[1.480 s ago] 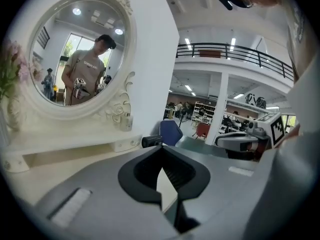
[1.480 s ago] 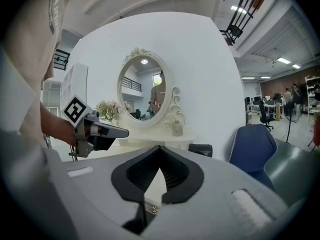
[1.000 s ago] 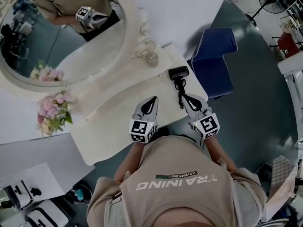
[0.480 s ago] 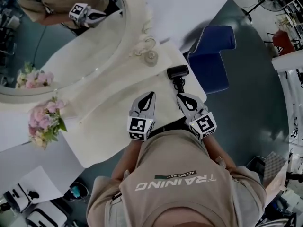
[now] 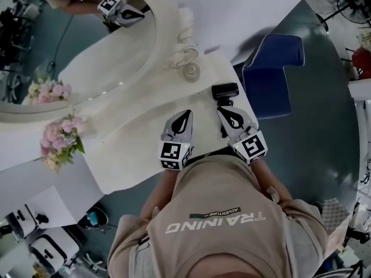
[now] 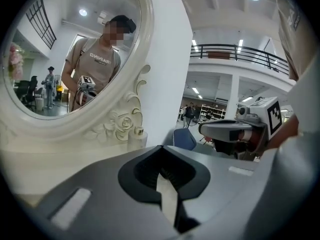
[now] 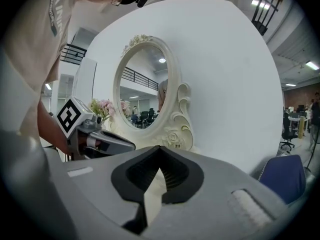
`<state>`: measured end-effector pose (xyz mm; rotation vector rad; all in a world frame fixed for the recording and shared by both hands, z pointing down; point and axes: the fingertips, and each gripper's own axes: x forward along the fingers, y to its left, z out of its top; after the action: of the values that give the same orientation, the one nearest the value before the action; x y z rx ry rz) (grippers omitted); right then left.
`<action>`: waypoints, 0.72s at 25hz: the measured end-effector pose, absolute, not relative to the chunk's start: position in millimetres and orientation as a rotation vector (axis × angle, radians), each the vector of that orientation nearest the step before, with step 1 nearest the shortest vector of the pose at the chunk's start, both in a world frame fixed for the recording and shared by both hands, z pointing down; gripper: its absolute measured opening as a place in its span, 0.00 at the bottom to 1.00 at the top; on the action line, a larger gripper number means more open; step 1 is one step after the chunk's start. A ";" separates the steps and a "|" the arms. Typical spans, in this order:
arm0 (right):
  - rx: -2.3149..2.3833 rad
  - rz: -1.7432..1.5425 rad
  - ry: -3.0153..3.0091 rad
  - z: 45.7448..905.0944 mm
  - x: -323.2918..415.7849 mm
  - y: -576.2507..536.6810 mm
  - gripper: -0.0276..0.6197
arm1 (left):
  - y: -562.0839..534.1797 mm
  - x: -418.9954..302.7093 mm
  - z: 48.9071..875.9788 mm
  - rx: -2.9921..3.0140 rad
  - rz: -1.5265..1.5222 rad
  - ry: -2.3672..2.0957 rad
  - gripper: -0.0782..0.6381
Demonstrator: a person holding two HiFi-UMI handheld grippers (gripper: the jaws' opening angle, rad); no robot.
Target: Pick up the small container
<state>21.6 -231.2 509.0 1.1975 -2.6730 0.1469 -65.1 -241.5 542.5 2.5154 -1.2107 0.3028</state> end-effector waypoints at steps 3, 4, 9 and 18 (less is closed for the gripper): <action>1.189 0.161 -2.697 509.0 33.4 -241.0 0.05 | -249.4 -58.3 536.3 2.513 0.318 -1.255 0.13; 1.186 0.168 -2.709 508.9 36.7 -243.7 0.05 | -252.4 -56.9 533.9 2.510 0.322 -1.274 0.13; 1.106 0.167 -2.766 506.6 44.7 -252.5 0.05 | -263.4 -51.5 527.9 2.469 0.336 -1.367 0.13; 0.979 0.116 -2.805 511.4 55.9 -271.1 0.05 | -280.4 -43.3 532.3 2.417 0.354 -1.445 0.13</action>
<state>55.9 -271.1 511.4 0.9786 -2.8050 0.1160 -43.3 -280.4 532.3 2.4171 -1.4449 0.3539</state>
